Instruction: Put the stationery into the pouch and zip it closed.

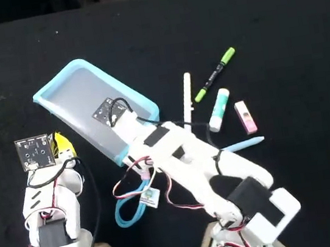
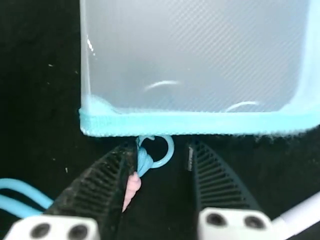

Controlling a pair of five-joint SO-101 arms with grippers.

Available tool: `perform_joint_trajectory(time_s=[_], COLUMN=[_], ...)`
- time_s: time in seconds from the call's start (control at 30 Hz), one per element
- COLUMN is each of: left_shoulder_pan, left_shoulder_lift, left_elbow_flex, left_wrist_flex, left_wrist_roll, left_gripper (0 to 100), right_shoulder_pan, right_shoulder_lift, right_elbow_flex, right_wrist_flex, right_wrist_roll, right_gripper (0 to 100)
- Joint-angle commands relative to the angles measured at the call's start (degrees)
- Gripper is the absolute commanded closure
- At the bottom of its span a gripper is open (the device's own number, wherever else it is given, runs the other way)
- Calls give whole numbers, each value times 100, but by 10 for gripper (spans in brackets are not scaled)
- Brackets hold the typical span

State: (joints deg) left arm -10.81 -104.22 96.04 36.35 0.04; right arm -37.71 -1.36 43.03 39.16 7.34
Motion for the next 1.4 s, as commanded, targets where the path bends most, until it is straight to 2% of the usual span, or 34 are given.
perform_joint_trajectory(time_s=[0.0,0.2,0.57,0.73,0.87,1.1,1.37], left_shoulder_pan=[31,31,31,31,31,31,31], left_shoulder_lift=[-35,-35,-35,-35,-35,-35,-35], left_elbow_flex=[127,127,127,127,127,127,127], left_wrist_flex=[26,18,26,26,26,26,26], left_wrist_roll=[-9,-9,-9,-9,-9,-9,-9], left_gripper=[970,970,970,970,970,970,970], right_shoulder_pan=[-132,-158,9,360,457,-229,-492], right_shoulder_lift=[40,84,637,646,418,154,101], right_elbow_flex=[-497,-593,-1024,-1103,-1033,-760,-725], right_wrist_flex=[440,527,879,914,985,1284,1319], right_wrist_roll=[-70,-343,-343,-290,-62,580,545], right_gripper=[832,832,841,993,988,988,973])
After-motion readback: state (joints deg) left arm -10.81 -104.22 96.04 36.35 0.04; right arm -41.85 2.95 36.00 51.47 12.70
